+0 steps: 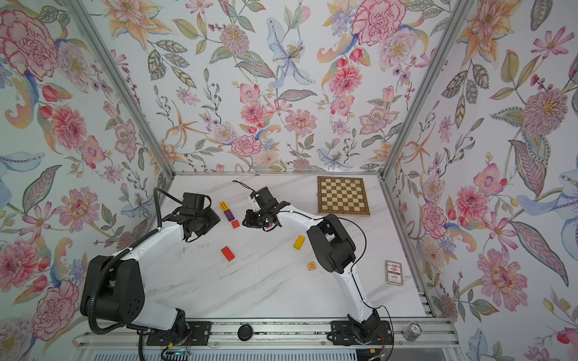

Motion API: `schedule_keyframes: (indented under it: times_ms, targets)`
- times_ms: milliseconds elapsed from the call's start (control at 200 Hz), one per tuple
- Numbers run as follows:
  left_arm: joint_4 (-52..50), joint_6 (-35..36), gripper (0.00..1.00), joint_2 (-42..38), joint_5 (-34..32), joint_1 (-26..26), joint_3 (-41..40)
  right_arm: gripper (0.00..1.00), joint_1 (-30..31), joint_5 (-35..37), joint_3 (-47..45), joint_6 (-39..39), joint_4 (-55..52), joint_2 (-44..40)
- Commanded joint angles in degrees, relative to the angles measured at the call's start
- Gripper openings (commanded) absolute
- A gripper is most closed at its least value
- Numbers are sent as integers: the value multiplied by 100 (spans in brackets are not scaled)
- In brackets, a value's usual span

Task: Assemble the letter v with building blocks
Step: Assemble the building block at the center of the board.

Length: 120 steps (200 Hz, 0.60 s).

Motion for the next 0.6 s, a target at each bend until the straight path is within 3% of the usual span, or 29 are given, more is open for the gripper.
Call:
schedule_keyframes:
  times_ms: [0, 596]
  targets:
    - [134, 200, 47, -299, 161, 129, -220, 23, -41, -100, 455, -47, -172, 279]
    - [114, 259, 47, -642, 246, 352, -598, 30, -79, -459, 2057, 62, -441, 1630]
